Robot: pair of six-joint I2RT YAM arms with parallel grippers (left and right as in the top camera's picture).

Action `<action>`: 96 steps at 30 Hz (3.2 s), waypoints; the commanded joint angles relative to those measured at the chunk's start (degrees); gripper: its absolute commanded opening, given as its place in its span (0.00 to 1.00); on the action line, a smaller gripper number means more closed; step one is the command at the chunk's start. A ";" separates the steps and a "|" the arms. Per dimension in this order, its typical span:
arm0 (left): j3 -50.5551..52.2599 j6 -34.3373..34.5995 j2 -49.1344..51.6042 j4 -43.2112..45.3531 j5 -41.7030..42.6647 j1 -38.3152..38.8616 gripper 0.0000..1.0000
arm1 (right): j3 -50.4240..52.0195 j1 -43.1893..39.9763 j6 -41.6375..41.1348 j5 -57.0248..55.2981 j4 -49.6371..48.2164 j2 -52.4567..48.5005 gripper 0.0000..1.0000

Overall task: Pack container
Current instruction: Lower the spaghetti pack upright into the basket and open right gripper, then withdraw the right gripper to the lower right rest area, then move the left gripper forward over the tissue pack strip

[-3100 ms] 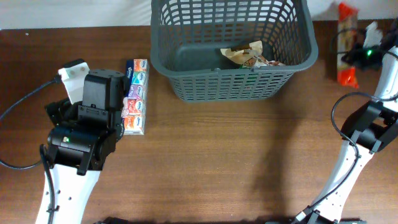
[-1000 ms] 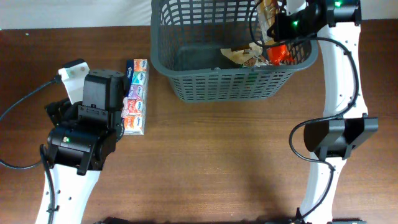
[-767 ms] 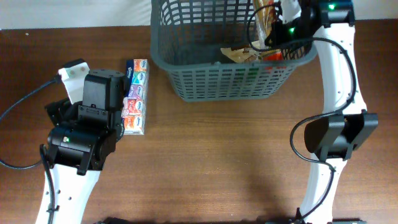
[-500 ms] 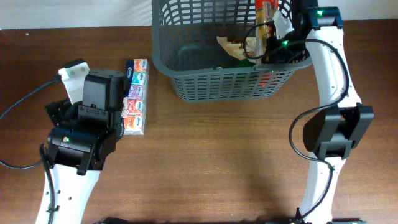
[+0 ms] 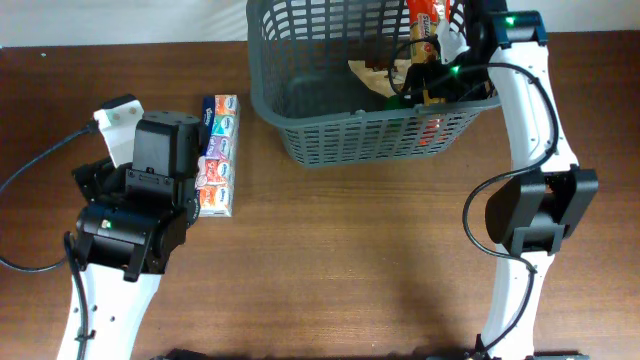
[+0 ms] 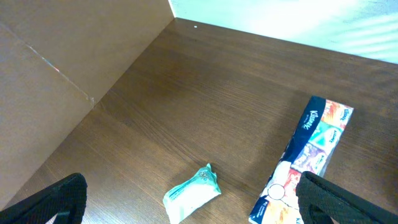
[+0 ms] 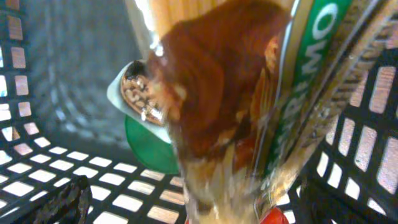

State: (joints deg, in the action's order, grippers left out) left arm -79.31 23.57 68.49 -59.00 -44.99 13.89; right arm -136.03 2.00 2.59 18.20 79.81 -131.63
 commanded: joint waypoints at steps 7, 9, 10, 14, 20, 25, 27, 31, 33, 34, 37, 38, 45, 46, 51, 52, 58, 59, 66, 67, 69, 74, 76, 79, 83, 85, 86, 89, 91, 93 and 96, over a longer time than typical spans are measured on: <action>-0.76 0.57 0.20 -0.09 -0.24 -0.28 1.00 | -20.70 -0.46 -0.09 4.79 3.23 0.46 0.99; -0.76 0.57 0.20 -0.09 -0.24 -0.28 1.00 | -26.86 -0.46 -0.11 7.26 4.33 0.46 0.99; -0.76 0.57 0.20 -0.09 -0.24 -0.28 1.00 | -29.24 -0.46 -0.11 8.11 4.76 0.46 0.99; -0.76 0.57 0.20 -0.09 -0.24 -0.28 1.00 | -41.88 -1.07 -0.55 8.02 7.02 1.57 0.99; -0.76 0.57 0.20 -0.09 -0.24 -0.28 1.00 | -43.78 -5.86 -1.62 -2.19 7.45 9.97 0.99; -0.76 0.57 0.20 -0.09 -0.24 -0.28 1.00 | -43.78 -12.48 -4.04 -13.68 11.63 16.52 0.99; -0.76 0.57 0.20 -0.09 -0.24 -0.28 1.00 | -43.78 -15.69 -7.30 -20.31 14.45 18.56 0.99; -0.76 0.57 0.20 -0.09 -0.24 -0.28 1.00 | -43.23 -22.56 -12.79 -24.72 17.51 20.76 0.99; -0.76 0.55 0.20 -0.04 -0.35 -0.31 1.00 | -42.60 -24.96 -13.31 -24.04 17.51 21.33 0.99; -0.76 0.52 0.20 -0.04 -0.59 -0.31 1.00 | -42.47 -26.01 -13.66 -24.04 17.51 21.35 0.99; -0.76 0.55 0.20 -0.07 -0.87 -0.28 0.99 | -41.31 -28.22 -13.62 -24.41 17.51 21.33 0.99; -0.76 0.55 0.20 -0.07 -0.87 -0.28 1.00 | -40.35 -28.92 -13.62 -24.90 17.51 21.33 0.99; -0.76 0.57 0.20 -0.04 -0.90 -0.28 1.00 | -26.01 -33.66 -13.86 -26.62 17.51 21.27 0.99; -0.76 0.57 0.20 -0.07 -0.87 -0.28 1.00 | -23.50 -34.05 -13.86 -26.64 17.51 21.24 0.99; -0.76 0.59 0.20 0.22 1.09 -0.28 1.00 | -11.80 -35.54 -13.84 -27.98 17.03 21.22 0.99; -0.76 0.59 0.20 0.26 1.84 -0.28 1.00 | -9.64 -35.89 -13.81 -28.20 16.70 21.22 0.99; -0.76 0.59 0.20 0.39 13.09 -0.28 1.00 | 1.57 -37.55 -13.84 -28.33 12.13 21.22 0.99; -0.76 0.59 0.20 0.22 16.55 -0.28 1.00 | 3.32 -37.70 -13.86 -28.30 11.39 21.22 0.99; -0.76 0.57 0.20 -1.51 30.40 -0.28 1.00 | 13.60 -37.64 -13.84 -28.04 8.52 21.22 0.99; -0.76 0.57 0.20 -2.32 30.88 -0.28 1.00 | 14.71 -37.64 -13.86 -27.89 8.26 21.22 0.99; -0.72 0.52 0.20 -3.87 30.49 -0.28 1.00 | 16.15 -37.64 -13.86 -27.89 8.20 21.22 0.99; -0.66 0.57 1.44 -2.29 30.75 -0.31 1.00 | 17.68 -37.64 -13.84 -27.91 8.20 21.22 0.99; -0.85 0.52 2.45 -2.10 31.89 -0.35 1.00 | 17.68 -37.64 -13.84 -27.91 8.20 21.22 0.99; -3.23 -0.42 5.73 -4.81 35.71 -2.08 1.00 | 17.68 -37.64 -13.84 -27.89 8.20 21.22 0.99; -11.56 -5.86 13.18 -10.45 40.24 -6.27 1.00 | 17.68 -37.64 -13.84 -27.91 8.20 21.22 0.99; -17.29 -8.11 16.96 -12.48 40.28 -8.04 1.00 | 17.68 -37.64 -13.84 -27.89 8.20 21.22 0.99; -20.44 -9.01 18.86 -13.20 40.30 -8.66 1.00 | 17.68 -37.64 -13.84 -27.89 8.20 21.22 0.99; -28.17 -11.65 24.13 -14.10 40.79 -10.16 0.99 | 17.68 -37.64 -13.84 -27.91 8.20 21.22 0.99; -31.41 -14.84 27.43 -14.16 44.06 -10.95 1.00 | 17.68 -37.64 -13.84 -27.91 8.20 21.22 0.99; -32.65 -18.73 30.64 -14.64 48.52 -11.98 1.00 | 17.68 -37.64 -13.84 -27.91 8.20 21.22 0.99; -32.70 -20.65 35.32 -18.21 50.16 -13.29 1.00 | 17.68 -37.64 -13.84 -27.89 8.20 21.22 0.99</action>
State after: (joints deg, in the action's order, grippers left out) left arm -111.79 8.16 99.20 -75.33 0.51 1.85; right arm -118.78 -35.44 -10.61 -8.99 88.18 -110.48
